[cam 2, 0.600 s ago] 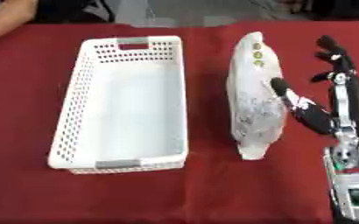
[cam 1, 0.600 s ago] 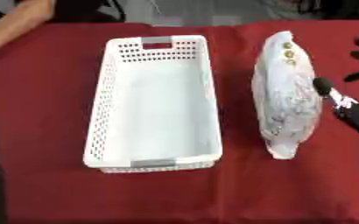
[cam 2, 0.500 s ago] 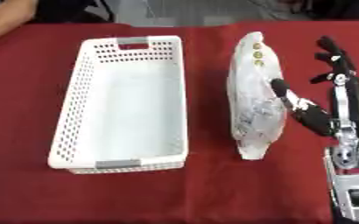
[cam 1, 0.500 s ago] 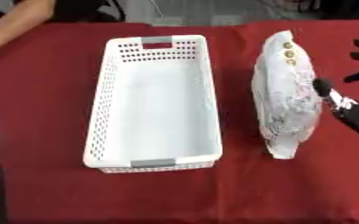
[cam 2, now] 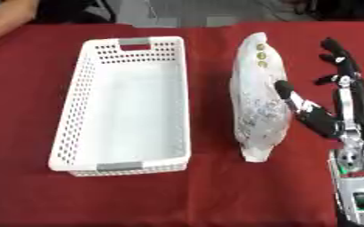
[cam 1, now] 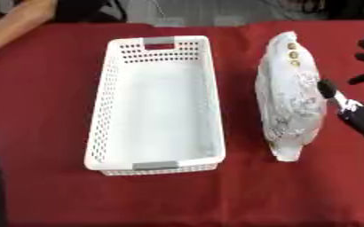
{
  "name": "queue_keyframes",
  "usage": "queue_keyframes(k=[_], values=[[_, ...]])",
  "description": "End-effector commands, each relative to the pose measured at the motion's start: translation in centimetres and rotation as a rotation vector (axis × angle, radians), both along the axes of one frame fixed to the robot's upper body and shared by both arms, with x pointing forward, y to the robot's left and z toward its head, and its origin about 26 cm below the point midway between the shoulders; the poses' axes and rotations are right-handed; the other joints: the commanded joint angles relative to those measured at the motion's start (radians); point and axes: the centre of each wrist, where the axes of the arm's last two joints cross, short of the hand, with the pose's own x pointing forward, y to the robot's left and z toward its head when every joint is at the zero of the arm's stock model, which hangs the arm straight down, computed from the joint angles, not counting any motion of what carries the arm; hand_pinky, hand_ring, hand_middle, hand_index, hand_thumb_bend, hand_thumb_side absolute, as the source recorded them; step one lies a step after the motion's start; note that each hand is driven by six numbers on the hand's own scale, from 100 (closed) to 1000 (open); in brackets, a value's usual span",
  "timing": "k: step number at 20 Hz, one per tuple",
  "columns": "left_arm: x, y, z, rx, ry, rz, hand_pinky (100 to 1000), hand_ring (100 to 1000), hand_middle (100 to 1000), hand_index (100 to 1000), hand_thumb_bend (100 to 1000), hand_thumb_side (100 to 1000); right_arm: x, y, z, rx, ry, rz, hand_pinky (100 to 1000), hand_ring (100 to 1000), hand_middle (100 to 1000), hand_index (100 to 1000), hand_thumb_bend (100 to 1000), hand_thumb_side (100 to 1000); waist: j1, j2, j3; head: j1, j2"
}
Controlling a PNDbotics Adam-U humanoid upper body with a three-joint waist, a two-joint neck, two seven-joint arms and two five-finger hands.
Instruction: Pick up objects on the table and place them in the box.
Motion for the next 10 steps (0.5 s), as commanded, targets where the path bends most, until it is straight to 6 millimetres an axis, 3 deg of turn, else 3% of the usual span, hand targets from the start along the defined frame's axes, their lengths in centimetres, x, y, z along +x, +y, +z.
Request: queue_keyframes(k=[1, 10], values=[[-0.2, 0.0, 0.6, 0.019, -0.020, -0.001, 605, 603, 727, 805, 100, 1000, 0.0, 0.1, 0.4, -0.006, -0.009, 0.010, 568, 853, 899, 1000, 722, 771, 0.001, -0.011, 0.000, -0.007, -0.010], [-0.2, 0.0, 0.6, 0.021, -0.017, -0.005, 605, 604, 727, 805, 100, 1000, 0.5, 1.1, 0.3, -0.042, 0.024, 0.083, 573, 856, 902, 1000, 726, 768, 0.000, -0.010, 0.004, -0.013, -0.012]])
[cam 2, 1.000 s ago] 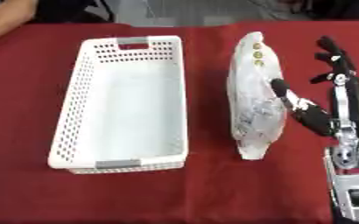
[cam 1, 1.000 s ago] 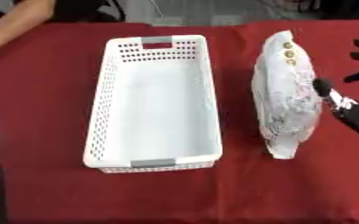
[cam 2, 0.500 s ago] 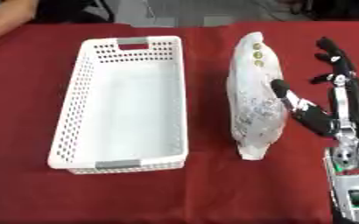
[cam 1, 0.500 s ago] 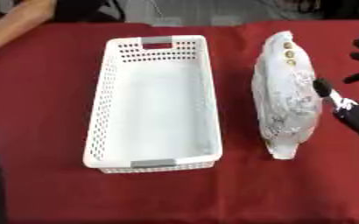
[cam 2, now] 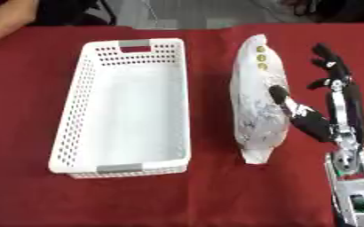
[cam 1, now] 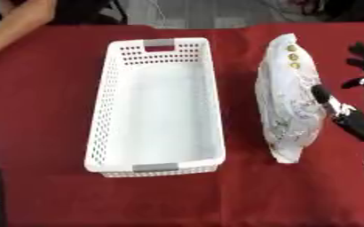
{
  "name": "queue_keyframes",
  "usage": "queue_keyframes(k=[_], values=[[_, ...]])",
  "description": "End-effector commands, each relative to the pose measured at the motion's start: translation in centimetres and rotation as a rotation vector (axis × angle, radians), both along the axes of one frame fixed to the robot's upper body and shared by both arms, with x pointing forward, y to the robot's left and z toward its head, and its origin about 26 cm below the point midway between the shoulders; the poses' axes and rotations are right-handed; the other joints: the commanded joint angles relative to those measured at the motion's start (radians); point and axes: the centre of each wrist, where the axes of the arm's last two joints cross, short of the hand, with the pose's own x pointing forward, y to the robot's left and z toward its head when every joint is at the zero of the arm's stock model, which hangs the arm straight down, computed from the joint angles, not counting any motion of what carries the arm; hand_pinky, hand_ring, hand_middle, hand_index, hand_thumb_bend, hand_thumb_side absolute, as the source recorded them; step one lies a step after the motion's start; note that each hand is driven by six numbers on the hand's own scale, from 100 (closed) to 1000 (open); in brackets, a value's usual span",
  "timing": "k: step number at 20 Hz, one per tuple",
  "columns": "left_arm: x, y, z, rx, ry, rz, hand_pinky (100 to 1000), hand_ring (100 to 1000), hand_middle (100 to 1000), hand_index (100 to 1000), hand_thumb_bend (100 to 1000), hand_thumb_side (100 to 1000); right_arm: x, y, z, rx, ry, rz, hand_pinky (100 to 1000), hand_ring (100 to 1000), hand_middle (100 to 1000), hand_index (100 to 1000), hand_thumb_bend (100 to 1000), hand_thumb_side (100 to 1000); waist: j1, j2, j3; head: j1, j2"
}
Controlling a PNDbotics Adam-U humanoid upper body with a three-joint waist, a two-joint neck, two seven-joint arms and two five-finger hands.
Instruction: Pick up objects on the table and place them in the box.
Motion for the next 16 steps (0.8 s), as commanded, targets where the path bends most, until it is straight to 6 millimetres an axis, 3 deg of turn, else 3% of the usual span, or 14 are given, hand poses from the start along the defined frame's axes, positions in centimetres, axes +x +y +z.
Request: queue_keyframes(k=[1, 16], values=[[-0.2, 0.0, 0.6, 0.020, -0.018, -0.005, 606, 604, 727, 805, 100, 1000, 0.3, 0.4, 0.7, -0.020, -0.013, 0.037, 574, 857, 903, 1000, 727, 768, 0.000, -0.010, 0.003, -0.013, -0.012], [-0.2, -0.1, 0.6, 0.022, -0.013, -0.011, 606, 604, 728, 805, 100, 1000, 2.0, 1.2, 0.2, -0.102, 0.053, 0.116, 588, 859, 906, 1000, 734, 760, -0.002, -0.010, 0.013, -0.021, -0.013]])
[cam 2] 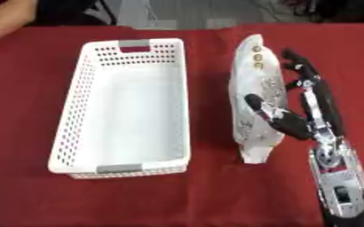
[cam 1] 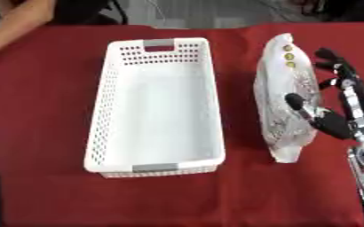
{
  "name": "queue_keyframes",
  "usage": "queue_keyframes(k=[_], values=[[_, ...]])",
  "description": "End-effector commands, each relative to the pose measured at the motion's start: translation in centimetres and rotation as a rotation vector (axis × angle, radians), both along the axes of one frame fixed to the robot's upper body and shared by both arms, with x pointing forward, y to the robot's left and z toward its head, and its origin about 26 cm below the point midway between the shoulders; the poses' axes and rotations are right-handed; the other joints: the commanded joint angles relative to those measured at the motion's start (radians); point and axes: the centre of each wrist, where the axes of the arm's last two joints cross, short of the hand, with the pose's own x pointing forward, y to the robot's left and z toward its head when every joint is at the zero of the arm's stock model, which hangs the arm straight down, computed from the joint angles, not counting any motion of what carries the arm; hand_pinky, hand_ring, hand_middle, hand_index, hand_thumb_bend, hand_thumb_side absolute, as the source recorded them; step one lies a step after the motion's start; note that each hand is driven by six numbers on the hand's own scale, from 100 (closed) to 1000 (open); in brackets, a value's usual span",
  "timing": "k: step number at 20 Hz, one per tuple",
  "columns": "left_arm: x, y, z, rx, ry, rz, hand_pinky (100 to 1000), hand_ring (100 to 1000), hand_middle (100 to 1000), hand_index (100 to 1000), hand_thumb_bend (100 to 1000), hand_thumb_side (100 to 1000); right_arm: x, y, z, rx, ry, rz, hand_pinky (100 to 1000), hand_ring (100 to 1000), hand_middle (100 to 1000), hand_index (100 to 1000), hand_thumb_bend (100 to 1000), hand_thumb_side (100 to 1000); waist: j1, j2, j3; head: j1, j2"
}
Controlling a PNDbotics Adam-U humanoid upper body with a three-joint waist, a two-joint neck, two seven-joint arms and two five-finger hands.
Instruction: Pick up objects on the table and place them in the box.
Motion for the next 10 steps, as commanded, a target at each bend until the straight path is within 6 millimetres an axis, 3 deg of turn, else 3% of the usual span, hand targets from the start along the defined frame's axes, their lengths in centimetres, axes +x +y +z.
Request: queue_keyframes(k=[1, 10], values=[[-0.17, -0.08, 0.57, 0.019, -0.018, -0.008, 606, 604, 728, 805, 100, 1000, 0.35, -0.07, 0.75, -0.032, -0.017, 0.012, 588, 859, 906, 1000, 734, 760, -0.001, -0.011, 0.002, -0.012, -0.013], [-0.14, -0.09, 0.63, 0.020, -0.020, -0.010, 606, 604, 727, 806, 100, 1000, 0.62, 0.03, -0.17, -0.063, 0.023, 0.014, 597, 862, 909, 1000, 738, 752, -0.002, -0.010, 0.005, -0.014, -0.014]])
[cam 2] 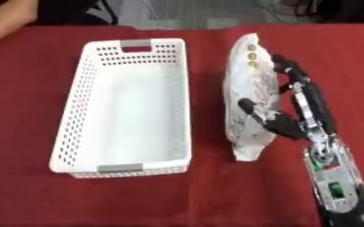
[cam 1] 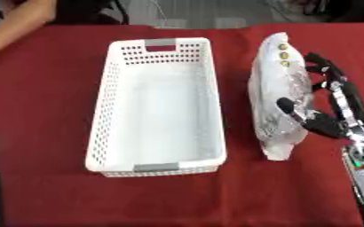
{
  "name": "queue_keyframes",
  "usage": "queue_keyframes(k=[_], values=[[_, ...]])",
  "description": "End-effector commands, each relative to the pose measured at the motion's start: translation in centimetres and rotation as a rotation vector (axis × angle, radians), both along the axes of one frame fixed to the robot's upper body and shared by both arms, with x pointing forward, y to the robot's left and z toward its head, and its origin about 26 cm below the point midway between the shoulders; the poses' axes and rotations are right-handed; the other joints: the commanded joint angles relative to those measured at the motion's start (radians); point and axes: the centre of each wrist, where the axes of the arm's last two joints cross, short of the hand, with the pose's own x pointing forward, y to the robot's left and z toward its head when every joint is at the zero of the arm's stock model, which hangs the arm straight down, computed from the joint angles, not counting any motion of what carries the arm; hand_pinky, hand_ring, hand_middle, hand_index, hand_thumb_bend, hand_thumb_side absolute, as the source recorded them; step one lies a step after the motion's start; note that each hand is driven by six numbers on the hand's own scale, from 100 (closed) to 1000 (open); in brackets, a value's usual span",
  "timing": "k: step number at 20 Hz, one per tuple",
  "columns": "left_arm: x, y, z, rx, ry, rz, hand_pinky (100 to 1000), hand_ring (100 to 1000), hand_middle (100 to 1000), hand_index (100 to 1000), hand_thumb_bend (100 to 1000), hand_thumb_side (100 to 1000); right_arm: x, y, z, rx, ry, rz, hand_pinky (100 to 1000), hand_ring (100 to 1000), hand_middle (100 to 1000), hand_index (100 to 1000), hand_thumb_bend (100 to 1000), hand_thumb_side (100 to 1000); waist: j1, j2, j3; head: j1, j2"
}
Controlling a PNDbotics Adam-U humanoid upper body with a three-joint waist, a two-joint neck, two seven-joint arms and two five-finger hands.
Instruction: Pick up objects on the table and place them in the box.
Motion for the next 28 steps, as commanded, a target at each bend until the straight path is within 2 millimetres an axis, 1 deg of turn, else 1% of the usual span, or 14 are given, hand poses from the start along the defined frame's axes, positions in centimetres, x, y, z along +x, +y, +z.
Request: queue_keyframes(k=[1, 4, 7, 9, 10, 13, 19, 20, 22, 24, 25, 26, 27, 28], values=[[-0.2, 0.1, 0.7, 0.019, -0.021, -0.004, 606, 604, 728, 806, 100, 1000, 0.2, 0.0, 0.5, -0.027, -0.007, 0.005, 598, 862, 910, 1000, 738, 752, -0.002, -0.011, 0.003, -0.014, -0.014], [-0.2, 0.1, 0.7, 0.020, -0.021, -0.003, 606, 603, 727, 806, 100, 1000, 0.2, 0.0, 0.2, -0.054, 0.017, -0.002, 606, 863, 912, 1000, 743, 743, -0.003, -0.011, 0.003, -0.011, -0.014], [-0.2, 0.1, 0.7, 0.021, -0.020, 0.000, 606, 603, 728, 806, 100, 1000, 0.4, 0.1, -0.2, -0.092, 0.079, -0.073, 610, 851, 902, 1000, 739, 715, -0.004, -0.012, 0.001, -0.005, -0.014], [-0.2, 0.2, 0.7, 0.022, -0.019, 0.002, 606, 603, 728, 806, 100, 1000, 0.4, 0.7, -0.3, -0.099, 0.115, -0.149, 601, 846, 898, 1000, 739, 713, -0.006, -0.013, -0.001, -0.004, -0.015], [-0.2, 0.2, 0.7, 0.022, -0.018, 0.002, 606, 603, 728, 806, 100, 1000, 0.4, 1.1, -0.3, -0.100, 0.123, -0.179, 584, 834, 886, 1000, 744, 719, -0.006, -0.013, -0.002, -0.004, -0.015], [-0.2, 0.2, 0.7, 0.024, -0.018, 0.002, 606, 603, 728, 806, 100, 1000, 0.4, 2.2, -0.3, -0.104, 0.132, -0.256, 569, 822, 877, 1000, 746, 716, -0.007, -0.013, -0.003, -0.007, -0.018], [-0.2, 0.2, 0.7, 0.024, -0.018, 0.003, 606, 603, 728, 806, 100, 1000, 0.4, 3.0, -0.2, -0.135, 0.119, -0.312, 547, 803, 865, 1000, 751, 704, -0.009, -0.012, 0.000, -0.010, -0.021], [-0.2, 0.2, 0.7, 0.023, -0.017, 0.003, 605, 603, 728, 806, 100, 1000, 0.4, 3.1, -0.2, -0.142, 0.115, -0.317, 527, 793, 860, 1000, 752, 701, -0.009, -0.011, 0.000, -0.010, -0.021], [-0.2, 0.2, 0.6, 0.023, -0.017, 0.003, 606, 603, 728, 806, 100, 1000, 0.3, 3.2, -0.1, -0.158, 0.106, -0.324, 447, 757, 844, 1000, 751, 678, -0.009, -0.011, 0.001, -0.010, -0.020], [-0.2, 0.2, 0.6, 0.022, -0.016, 0.003, 606, 603, 728, 806, 100, 1000, 0.3, 3.3, 0.0, -0.174, 0.097, -0.330, 265, 671, 795, 976, 714, 598, -0.009, -0.011, 0.001, -0.009, -0.020], [-0.2, 0.2, 0.6, 0.022, -0.016, 0.003, 605, 603, 728, 806, 100, 1000, 0.3, 3.4, 0.0, -0.179, 0.092, -0.334, 192, 634, 778, 964, 699, 556, -0.009, -0.011, 0.001, -0.009, -0.019], [-0.2, 0.2, 0.6, 0.022, -0.016, 0.003, 605, 603, 728, 806, 100, 1000, 0.2, 3.4, 0.1, -0.183, 0.088, -0.337, 100, 576, 746, 941, 677, 506, -0.009, -0.011, 0.001, -0.009, -0.019], [-0.3, 0.2, 0.6, 0.021, -0.016, 0.003, 605, 603, 728, 806, 100, 1000, 0.2, 3.4, 0.1, -0.186, 0.084, -0.339, 100, 551, 730, 928, 665, 489, -0.009, -0.012, 0.001, -0.009, -0.019], [-0.3, 0.2, 0.6, 0.021, -0.015, 0.003, 605, 603, 728, 805, 100, 1000, 0.2, 3.4, 0.2, -0.187, 0.080, -0.342, 100, 505, 692, 880, 641, 446, -0.009, -0.012, 0.001, -0.009, -0.020]])
